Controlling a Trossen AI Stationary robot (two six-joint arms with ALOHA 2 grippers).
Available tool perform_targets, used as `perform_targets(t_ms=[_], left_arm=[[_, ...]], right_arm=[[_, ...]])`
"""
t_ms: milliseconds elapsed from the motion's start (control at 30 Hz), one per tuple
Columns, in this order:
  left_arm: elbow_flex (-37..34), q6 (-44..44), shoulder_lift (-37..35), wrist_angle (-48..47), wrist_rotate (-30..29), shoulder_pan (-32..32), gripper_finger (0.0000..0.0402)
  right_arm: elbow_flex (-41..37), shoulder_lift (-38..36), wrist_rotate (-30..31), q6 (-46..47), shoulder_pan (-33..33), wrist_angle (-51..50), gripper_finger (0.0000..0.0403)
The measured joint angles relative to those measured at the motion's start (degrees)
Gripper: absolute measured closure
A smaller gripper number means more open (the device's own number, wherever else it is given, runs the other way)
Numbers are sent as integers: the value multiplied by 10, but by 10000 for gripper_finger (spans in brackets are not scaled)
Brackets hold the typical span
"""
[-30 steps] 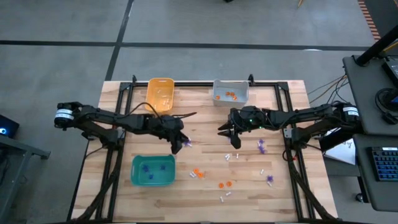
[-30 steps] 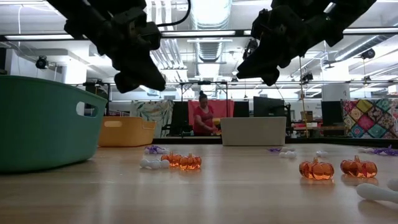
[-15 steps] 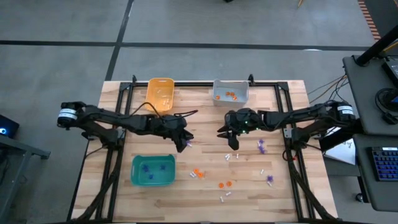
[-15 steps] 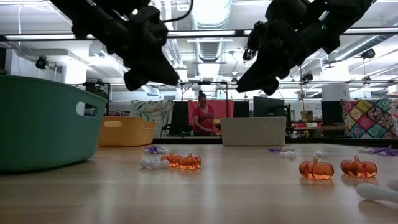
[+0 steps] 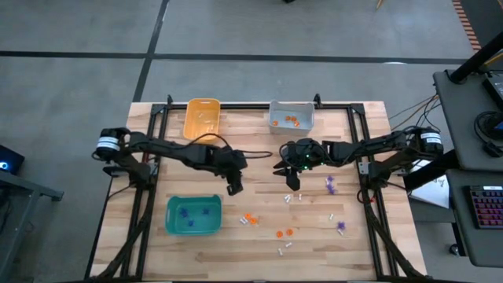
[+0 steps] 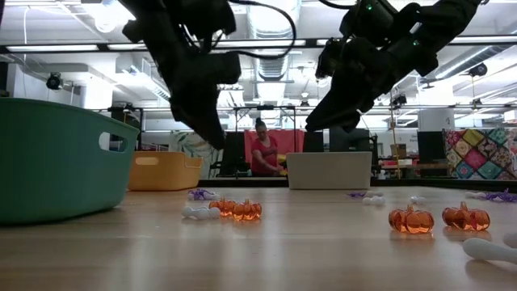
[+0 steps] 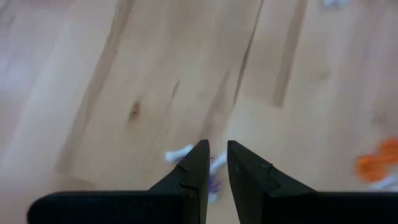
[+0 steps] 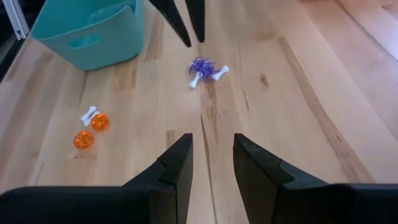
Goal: Sort Halloween decoration
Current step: Put the blue spider toy into the green bin
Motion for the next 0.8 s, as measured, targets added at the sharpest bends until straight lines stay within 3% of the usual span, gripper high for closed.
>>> perform_targets(t_ms=[367,633,800], left_arm=[[-30,237,-4,-1,23,-2,362],[-33,247,-3,0,45,-1,361],[-36,247,-3,0,44,-2,339]], right_arm=[[0,0,0,-4,0,0,300],[0,0,0,-5,0,0,300],[0,0,0,-5,0,1,300]])
